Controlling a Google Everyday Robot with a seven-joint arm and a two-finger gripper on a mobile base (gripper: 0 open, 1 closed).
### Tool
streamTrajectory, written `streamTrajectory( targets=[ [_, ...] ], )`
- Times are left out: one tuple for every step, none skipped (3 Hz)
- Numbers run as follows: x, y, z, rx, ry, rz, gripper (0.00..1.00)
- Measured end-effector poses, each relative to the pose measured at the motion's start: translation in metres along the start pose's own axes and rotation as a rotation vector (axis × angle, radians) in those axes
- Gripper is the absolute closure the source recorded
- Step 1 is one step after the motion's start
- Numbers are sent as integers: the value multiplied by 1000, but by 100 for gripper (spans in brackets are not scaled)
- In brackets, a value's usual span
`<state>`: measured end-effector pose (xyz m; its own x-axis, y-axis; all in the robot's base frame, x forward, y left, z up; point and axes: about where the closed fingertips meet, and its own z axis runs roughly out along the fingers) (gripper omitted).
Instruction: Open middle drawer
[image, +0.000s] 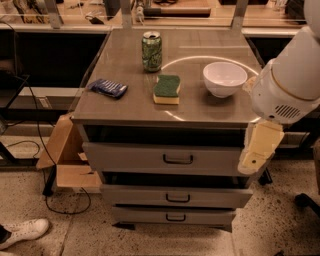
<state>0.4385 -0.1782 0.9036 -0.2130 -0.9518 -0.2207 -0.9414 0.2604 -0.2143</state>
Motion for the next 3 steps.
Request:
streamTrajectory(
  targets=[
    [-1, 0, 1, 1, -6, -6, 0],
    [-1, 15, 18, -7, -36, -17, 0],
    [-8, 71, 89, -82, -88, -64, 0]
  ],
)
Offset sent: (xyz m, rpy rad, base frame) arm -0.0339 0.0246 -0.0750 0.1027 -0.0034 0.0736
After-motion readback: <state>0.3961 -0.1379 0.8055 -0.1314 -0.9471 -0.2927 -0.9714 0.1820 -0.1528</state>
